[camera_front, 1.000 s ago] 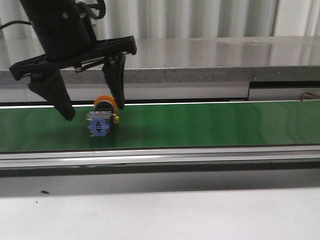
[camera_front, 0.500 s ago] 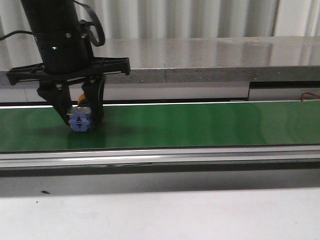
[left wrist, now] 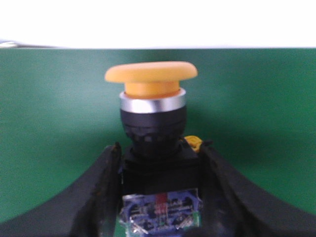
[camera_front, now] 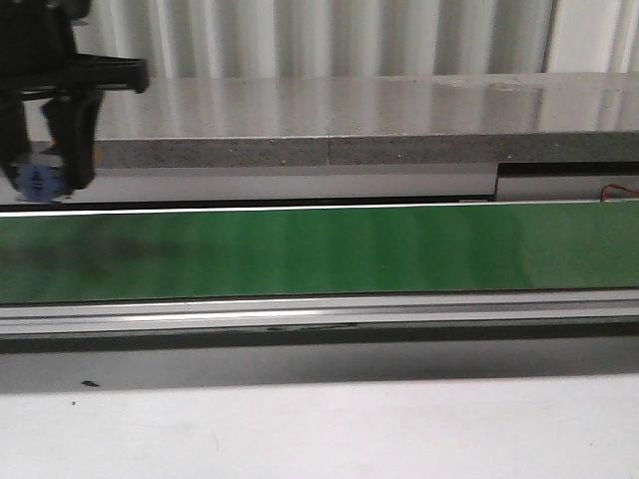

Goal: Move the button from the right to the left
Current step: 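Lift the button with the left gripper and lower it into the blue tray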

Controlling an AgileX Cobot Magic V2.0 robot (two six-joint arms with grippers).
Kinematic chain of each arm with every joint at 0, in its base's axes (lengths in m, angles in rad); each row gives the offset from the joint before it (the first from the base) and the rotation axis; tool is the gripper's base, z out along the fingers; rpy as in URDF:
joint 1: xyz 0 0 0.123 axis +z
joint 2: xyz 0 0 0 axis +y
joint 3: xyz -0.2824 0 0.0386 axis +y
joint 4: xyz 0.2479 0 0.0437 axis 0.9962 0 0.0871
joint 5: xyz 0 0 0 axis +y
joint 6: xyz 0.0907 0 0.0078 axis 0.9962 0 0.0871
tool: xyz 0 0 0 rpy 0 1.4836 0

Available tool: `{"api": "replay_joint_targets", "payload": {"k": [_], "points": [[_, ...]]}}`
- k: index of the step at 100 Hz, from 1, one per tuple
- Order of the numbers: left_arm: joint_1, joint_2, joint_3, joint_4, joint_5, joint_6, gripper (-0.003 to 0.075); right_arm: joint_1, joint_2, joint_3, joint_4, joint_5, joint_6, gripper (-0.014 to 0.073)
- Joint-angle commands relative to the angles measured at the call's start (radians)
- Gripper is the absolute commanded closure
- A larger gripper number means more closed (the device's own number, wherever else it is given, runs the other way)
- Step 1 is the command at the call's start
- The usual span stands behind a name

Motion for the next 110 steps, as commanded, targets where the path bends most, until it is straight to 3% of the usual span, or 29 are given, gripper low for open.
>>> {"api": "replay_joint_targets", "payload": {"k": [1, 46, 80, 110], "points": [[0.070, -0.056, -0.031, 0.008, 0.033, 0.071, 0.0734, 0.000, 0.009, -0.023, -0.002, -0.072, -0.007, 0.0662], [0.398, -0.056, -0.021, 0.008, 0.079, 0.508, 0.0734, 0.000, 0.009, -0.023, -0.002, -0.072, -0.007, 0.0662], [0.589, -0.056, -0.021, 0.011, 0.007, 0.539, 0.0734, 0.000, 0.009, -0.023, -0.002, -0.072, -0.007, 0.0662], [0.669, -0.019, -0.021, 0.007, -0.094, 0.562, 0.0734, 0.000, 0.009, -0.023, -0.002, -0.072, -0.007, 0.0662]]}}
